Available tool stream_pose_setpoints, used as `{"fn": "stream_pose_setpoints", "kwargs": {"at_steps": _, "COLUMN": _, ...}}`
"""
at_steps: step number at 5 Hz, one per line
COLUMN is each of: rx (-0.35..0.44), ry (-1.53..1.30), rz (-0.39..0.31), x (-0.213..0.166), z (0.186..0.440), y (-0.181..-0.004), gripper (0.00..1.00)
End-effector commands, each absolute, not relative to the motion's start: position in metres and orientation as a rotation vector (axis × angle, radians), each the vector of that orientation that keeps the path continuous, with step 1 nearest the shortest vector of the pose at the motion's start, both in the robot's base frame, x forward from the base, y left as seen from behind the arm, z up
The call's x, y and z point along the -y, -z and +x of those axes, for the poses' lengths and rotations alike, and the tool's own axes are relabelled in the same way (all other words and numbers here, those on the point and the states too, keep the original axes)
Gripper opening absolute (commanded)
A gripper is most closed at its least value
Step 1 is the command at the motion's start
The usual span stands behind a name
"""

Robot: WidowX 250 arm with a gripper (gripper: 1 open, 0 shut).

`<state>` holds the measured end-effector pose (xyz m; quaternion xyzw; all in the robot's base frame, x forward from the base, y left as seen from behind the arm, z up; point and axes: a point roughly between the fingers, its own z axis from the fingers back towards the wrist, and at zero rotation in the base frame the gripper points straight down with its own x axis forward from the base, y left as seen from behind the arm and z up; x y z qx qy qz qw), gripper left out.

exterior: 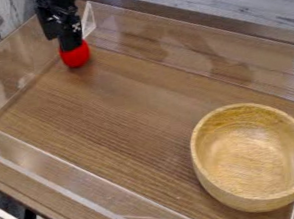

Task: Move the red object to the right side of the table

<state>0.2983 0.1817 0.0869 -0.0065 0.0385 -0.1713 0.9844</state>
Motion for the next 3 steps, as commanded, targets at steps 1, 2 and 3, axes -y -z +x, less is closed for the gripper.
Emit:
{"fn": "stream_pose_setpoints", "kwargs": {"at_steps": 1, "rx": -0.02, "ry": 0.346, "rz": 0.026, "x": -0.192, "z": 0.315, "y": -0.102, "gripper": 1.0}}
{"fn": "stream_pose_setpoints", "kwargs": {"at_steps": 2, "rx": -0.014, "ry": 0.344, "rz": 0.026, "x": -0.195, "z": 0.326, "y": -0.099, "gripper": 1.0}}
{"fn": "stream_pose_setpoints", "kwargs": {"at_steps": 3, "rx": -0.009, "ry": 0.377, "rz": 0.026, "x": -0.186, "z": 0.331, "y": -0.091, "gripper": 1.0}}
